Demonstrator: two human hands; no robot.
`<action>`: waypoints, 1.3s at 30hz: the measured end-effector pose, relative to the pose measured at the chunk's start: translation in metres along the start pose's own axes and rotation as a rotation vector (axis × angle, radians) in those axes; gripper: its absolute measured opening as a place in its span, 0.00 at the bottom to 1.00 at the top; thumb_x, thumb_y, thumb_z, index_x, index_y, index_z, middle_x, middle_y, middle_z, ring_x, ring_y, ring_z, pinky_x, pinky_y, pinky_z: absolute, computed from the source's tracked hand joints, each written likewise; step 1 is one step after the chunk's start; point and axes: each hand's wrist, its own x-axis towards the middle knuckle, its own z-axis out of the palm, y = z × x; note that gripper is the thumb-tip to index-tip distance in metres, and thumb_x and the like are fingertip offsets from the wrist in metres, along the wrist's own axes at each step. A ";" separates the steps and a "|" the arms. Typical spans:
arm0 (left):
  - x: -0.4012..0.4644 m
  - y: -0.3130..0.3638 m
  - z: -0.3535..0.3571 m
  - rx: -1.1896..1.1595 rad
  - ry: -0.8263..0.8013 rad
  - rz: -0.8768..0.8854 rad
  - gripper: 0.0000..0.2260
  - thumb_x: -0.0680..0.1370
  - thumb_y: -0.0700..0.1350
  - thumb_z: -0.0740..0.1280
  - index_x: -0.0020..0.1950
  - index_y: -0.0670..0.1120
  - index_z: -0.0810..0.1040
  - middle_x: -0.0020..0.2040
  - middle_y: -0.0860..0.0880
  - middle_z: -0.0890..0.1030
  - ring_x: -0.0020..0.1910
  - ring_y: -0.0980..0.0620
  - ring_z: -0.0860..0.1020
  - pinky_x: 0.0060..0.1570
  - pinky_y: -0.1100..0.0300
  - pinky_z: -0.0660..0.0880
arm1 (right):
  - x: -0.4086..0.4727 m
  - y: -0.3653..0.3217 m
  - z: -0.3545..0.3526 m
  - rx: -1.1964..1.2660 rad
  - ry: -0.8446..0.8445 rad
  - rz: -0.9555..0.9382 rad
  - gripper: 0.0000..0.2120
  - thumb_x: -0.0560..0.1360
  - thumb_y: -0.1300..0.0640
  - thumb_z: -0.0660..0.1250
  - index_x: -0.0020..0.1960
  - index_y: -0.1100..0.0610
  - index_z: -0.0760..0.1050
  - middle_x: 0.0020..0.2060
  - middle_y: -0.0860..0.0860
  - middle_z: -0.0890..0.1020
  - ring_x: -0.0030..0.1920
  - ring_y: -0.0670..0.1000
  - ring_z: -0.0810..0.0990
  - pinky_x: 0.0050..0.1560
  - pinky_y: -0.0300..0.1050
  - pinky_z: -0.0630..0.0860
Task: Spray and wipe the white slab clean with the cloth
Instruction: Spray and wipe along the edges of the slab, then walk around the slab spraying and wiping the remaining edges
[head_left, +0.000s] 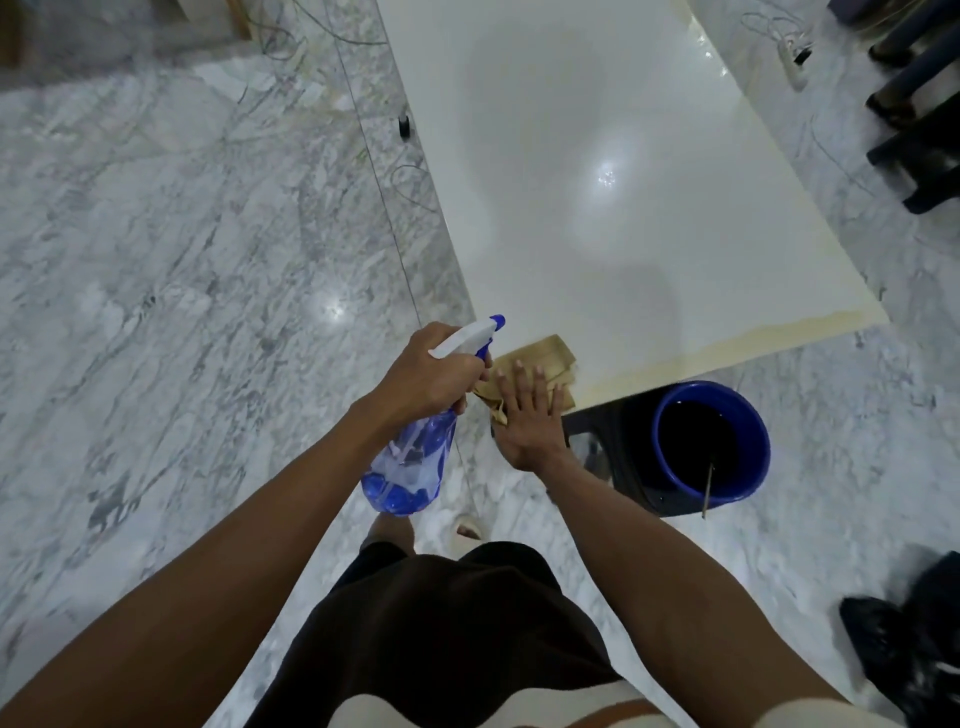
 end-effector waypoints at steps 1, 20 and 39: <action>-0.008 -0.002 0.008 -0.001 0.001 0.000 0.09 0.72 0.34 0.62 0.45 0.36 0.82 0.43 0.38 0.86 0.24 0.47 0.76 0.30 0.55 0.77 | -0.009 0.003 0.005 -0.007 0.003 -0.001 0.32 0.83 0.42 0.48 0.80 0.47 0.35 0.79 0.51 0.34 0.78 0.59 0.32 0.74 0.65 0.31; -0.033 0.018 0.008 0.077 0.044 0.053 0.09 0.76 0.34 0.63 0.40 0.39 0.80 0.46 0.36 0.86 0.26 0.51 0.76 0.28 0.60 0.76 | -0.122 0.053 0.014 0.395 -0.174 0.135 0.27 0.82 0.48 0.46 0.79 0.54 0.58 0.79 0.53 0.58 0.80 0.59 0.53 0.77 0.55 0.53; 0.064 0.050 -0.099 0.030 0.044 0.097 0.08 0.75 0.37 0.64 0.40 0.38 0.82 0.45 0.35 0.86 0.25 0.51 0.77 0.28 0.60 0.77 | 0.063 -0.031 -0.227 1.932 -0.021 0.088 0.26 0.83 0.45 0.53 0.70 0.62 0.73 0.66 0.61 0.78 0.66 0.60 0.77 0.69 0.60 0.71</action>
